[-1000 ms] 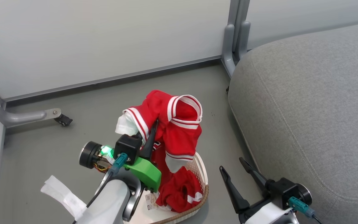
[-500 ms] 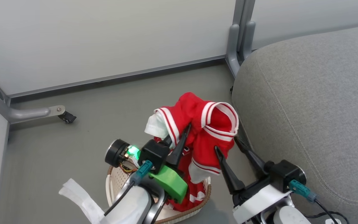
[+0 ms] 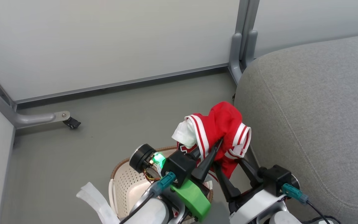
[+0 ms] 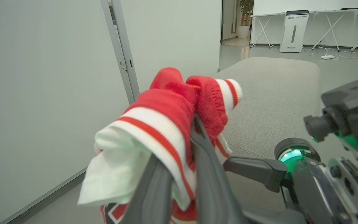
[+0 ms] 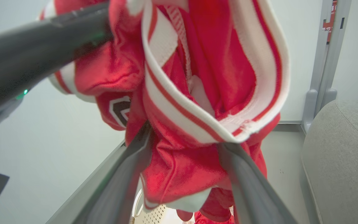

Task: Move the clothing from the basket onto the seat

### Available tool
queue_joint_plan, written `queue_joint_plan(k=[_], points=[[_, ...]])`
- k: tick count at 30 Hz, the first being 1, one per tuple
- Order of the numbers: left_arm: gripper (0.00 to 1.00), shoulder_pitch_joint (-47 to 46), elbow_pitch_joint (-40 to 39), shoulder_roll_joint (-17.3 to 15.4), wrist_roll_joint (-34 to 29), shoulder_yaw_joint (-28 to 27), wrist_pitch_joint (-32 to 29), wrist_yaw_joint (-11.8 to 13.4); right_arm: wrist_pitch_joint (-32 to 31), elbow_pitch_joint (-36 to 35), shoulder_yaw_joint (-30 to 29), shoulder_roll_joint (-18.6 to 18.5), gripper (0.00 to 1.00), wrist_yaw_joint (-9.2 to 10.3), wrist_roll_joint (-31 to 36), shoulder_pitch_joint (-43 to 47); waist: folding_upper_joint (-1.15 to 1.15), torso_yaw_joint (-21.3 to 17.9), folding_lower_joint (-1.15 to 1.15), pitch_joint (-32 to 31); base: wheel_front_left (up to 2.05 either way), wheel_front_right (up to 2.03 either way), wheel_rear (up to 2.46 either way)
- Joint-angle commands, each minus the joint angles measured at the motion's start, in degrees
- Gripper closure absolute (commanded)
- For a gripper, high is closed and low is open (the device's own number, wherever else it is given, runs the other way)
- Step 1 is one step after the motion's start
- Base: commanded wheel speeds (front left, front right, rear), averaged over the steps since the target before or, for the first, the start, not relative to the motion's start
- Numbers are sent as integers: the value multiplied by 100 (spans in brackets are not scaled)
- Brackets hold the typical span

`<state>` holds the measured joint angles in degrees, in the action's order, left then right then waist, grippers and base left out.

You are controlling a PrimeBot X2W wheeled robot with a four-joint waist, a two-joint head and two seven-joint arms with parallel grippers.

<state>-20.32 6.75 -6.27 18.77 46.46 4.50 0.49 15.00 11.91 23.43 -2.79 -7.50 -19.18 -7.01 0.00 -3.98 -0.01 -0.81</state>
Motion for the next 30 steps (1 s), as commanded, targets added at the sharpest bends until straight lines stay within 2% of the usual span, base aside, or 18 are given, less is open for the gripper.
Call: queue_joint_plan(k=[1,2,3,4,14,15,16,17,22,30], points=[[100,100,-61,-24,71,13,-32,-27,28,35,23,-18,49,2,61,12,0,-5,1,-20,0,0,0],[100,114,-82,-28,79,22,-56,-30,28,44,30,-18,62,2,93,10,0,-6,1,-28,0,0,0],[100,122,-104,-35,94,37,-74,-30,28,51,37,-18,85,2,129,12,0,-4,1,-37,0,0,0],[100,128,-126,-40,93,46,-84,-32,28,87,73,-18,100,2,155,19,0,0,1,-43,0,0,0],[100,184,-133,-91,117,50,-119,76,26,103,99,-44,100,2,261,57,0,22,1,-24,0,0,0],[86,181,-132,-94,116,43,-109,94,26,93,93,-45,100,2,268,63,0,22,1,-18,0,0,0],[27,173,-127,-107,100,41,-100,107,26,80,86,-48,100,2,268,76,0,23,1,-9,0,0,0],[0,166,-125,-118,78,35,-82,123,26,73,80,-49,100,2,268,84,0,23,1,-2,0,0,0],[0,117,-92,-158,0,10,-41,253,26,21,50,-43,100,2,288,107,0,1,1,35,0,0,0],[0,51,-60,-207,-28,0,-22,322,28,-37,-13,-40,100,2,328,77,0,-42,1,100,0,0,0]])
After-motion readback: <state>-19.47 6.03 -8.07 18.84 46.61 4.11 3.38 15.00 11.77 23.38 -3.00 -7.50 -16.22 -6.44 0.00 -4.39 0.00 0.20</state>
